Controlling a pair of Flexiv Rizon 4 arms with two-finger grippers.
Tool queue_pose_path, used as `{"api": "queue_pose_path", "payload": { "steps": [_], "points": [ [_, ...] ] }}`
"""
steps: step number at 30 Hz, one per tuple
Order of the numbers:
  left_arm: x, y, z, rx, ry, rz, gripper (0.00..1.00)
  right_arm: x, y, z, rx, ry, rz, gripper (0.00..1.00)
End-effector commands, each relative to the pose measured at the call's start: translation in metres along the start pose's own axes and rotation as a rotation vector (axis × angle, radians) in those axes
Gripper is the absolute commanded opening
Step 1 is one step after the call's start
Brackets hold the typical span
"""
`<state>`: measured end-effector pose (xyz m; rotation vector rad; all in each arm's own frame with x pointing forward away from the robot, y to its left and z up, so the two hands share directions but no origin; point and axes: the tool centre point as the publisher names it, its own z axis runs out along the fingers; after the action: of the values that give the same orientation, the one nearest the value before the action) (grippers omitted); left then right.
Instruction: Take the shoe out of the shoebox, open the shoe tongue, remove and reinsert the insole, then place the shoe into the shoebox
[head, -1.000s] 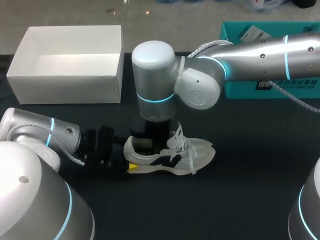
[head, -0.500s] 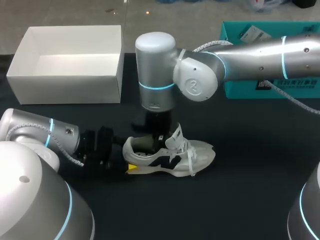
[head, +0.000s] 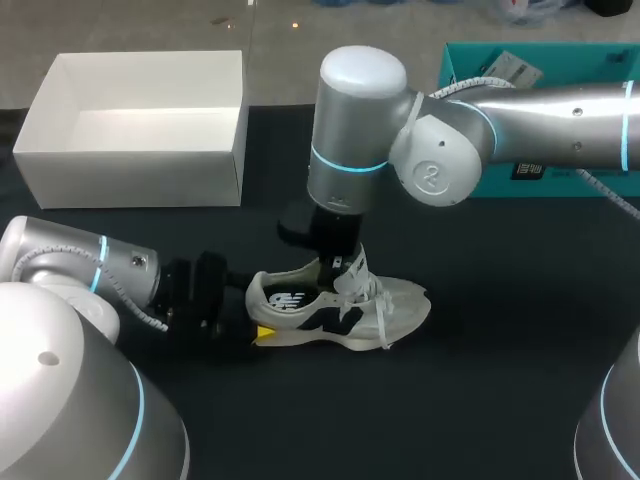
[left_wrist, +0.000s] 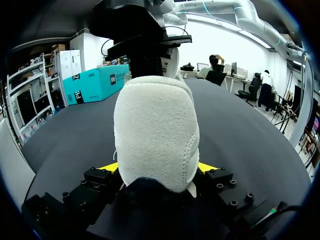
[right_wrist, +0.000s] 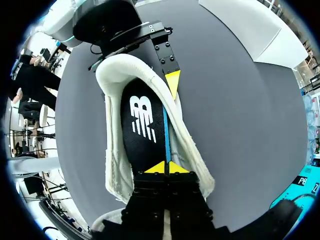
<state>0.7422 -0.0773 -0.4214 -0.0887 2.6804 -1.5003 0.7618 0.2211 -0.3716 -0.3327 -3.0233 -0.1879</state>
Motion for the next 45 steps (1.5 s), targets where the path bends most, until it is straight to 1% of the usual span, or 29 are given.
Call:
{"api": "queue_pose_path", "payload": {
  "steps": [1,5,9,14,18,25,27,30,31,32,34,37,45],
  "points": [
    [0.001,0.0,0.0,-0.002,0.0,0.0,0.0,0.004,-0.004,-0.022,-0.047,-0.032,-0.011,0.0],
    [0.001,0.0,0.0,-0.002,0.0,0.0,0.0,0.005,-0.002,-0.033,-0.084,-0.058,-0.014,0.0],
    [0.001,0.0,0.0,-0.002,0.0,0.0,0.0,0.001,-0.01,-0.047,-0.09,-0.088,-0.002,0.0],
    [0.001,0.0,0.0,-0.002,0.0,0.0,0.0,-0.001,-0.023,-0.052,-0.081,-0.102,0.026,0.0],
    [0.001,0.0,0.0,-0.002,0.0,0.0,0.0,-0.002,-0.028,-0.054,-0.106,-0.102,0.052,0.0],
    [0.001,0.0,0.0,-0.002,0.0,0.0,0.0,-0.003,-0.001,-0.055,-0.147,-0.101,0.003,0.0],
    [0.001,0.0,0.0,-0.002,0.0,0.0,0.0,-0.003,0.009,-0.052,-0.155,-0.092,-0.02,0.0],
    [0.001,0.0,0.0,-0.002,0.0,0.0,0.0,-0.003,0.017,-0.048,-0.166,-0.079,-0.045,0.0],
    [0.001,0.0,0.0,-0.002,0.0,0.0,0.0,-0.003,0.019,-0.048,-0.169,-0.075,-0.049,0.25],
    [0.001,0.0,0.0,-0.002,0.0,0.0,0.0,-0.003,0.02,-0.047,-0.171,-0.072,-0.052,0.36],
    [0.001,0.0,0.0,-0.002,0.0,0.0,0.0,-0.003,0.021,-0.046,-0.173,-0.067,-0.056,0.35],
    [0.001,0.0,0.0,-0.002,0.0,0.0,0.0,-0.002,0.022,-0.044,-0.176,-0.059,-0.057,0.39],
    [0.001,0.0,0.0,-0.002,0.0,0.0,0.0,-0.005,0.025,-0.038,-0.203,-0.023,-0.057,0.44]
  ]
}}
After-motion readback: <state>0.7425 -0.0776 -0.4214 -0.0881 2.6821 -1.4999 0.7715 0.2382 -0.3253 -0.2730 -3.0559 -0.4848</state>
